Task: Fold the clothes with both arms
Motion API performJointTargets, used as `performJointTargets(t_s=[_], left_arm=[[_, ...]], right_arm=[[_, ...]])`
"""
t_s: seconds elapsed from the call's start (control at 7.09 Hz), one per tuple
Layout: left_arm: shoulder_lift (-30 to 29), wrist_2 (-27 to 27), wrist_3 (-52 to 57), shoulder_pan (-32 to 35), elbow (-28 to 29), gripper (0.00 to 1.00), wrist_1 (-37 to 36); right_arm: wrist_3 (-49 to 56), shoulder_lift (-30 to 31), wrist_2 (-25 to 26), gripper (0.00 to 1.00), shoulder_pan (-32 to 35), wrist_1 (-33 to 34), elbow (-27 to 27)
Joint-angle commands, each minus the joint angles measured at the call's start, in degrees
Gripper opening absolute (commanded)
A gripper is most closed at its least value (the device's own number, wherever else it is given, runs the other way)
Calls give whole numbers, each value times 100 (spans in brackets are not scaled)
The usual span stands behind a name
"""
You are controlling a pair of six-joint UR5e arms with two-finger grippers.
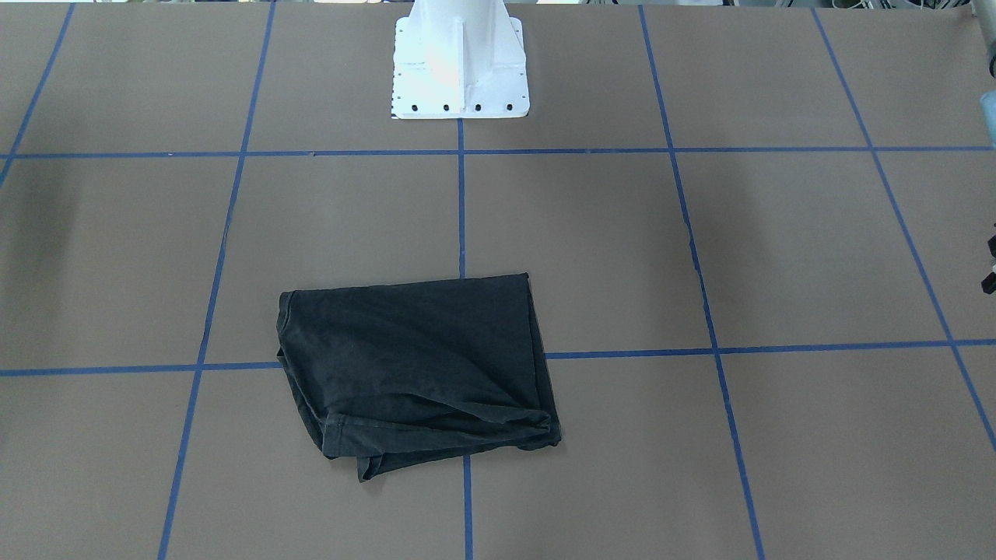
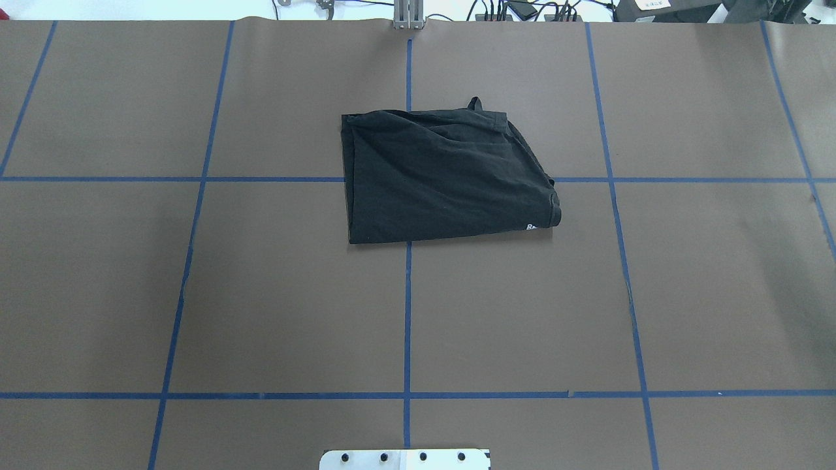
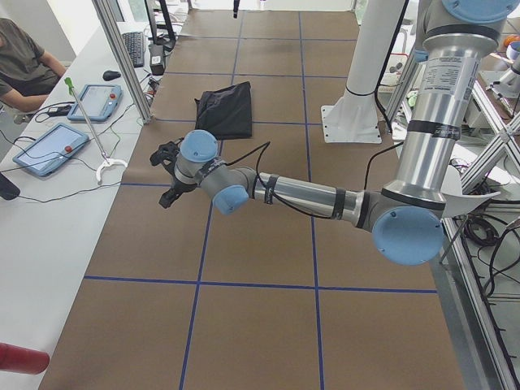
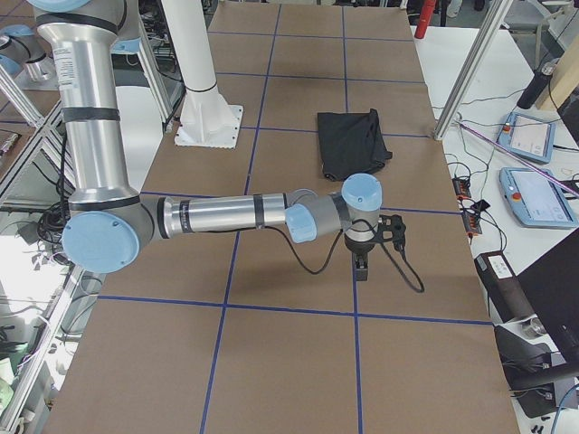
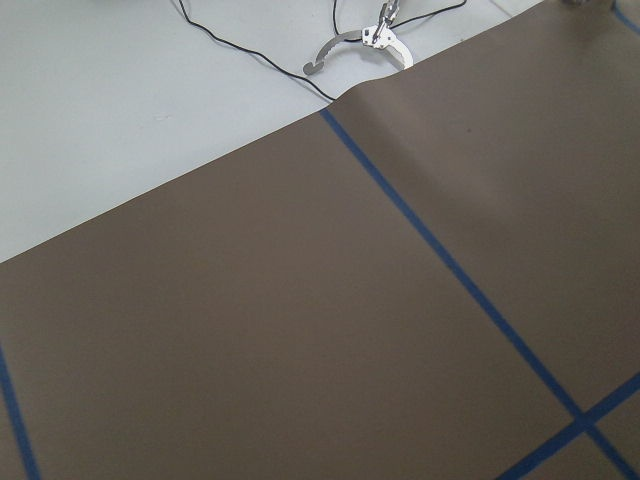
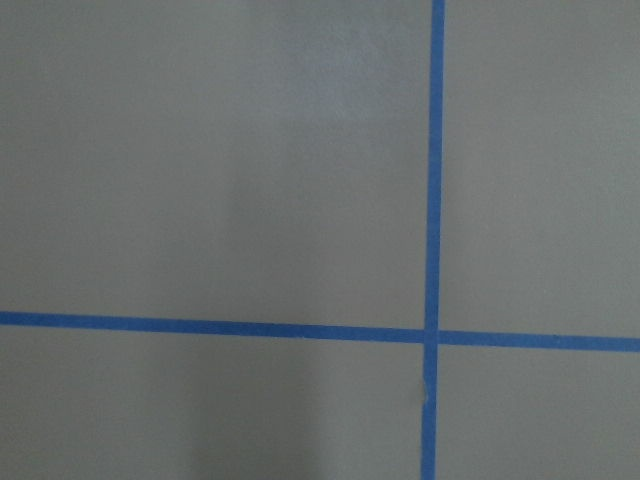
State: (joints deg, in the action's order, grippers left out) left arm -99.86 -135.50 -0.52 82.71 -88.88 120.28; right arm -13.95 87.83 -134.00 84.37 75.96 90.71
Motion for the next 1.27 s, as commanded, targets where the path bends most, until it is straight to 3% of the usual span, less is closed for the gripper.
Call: performJointTargets(t_s=[0.0,0.28,0.42,0.71,1.13], left_arm=[[246,-319,166,123,-119,99,-627],[423,-310,175,157,-120,99,-628],[415,-354,166,193,-129,99,-967],[423,-302,811,333,-261,99,-1383],[380,-267,878,281,-269,99,-1769]], right_arm=[[471,331,-293,100,360,42,130],[472,288,-276,100,335,77,131],[472,253,-276,100,326,147,131],[481,-167,-206,100,291,855,140],[463,-82,-154,100,291,903,193]])
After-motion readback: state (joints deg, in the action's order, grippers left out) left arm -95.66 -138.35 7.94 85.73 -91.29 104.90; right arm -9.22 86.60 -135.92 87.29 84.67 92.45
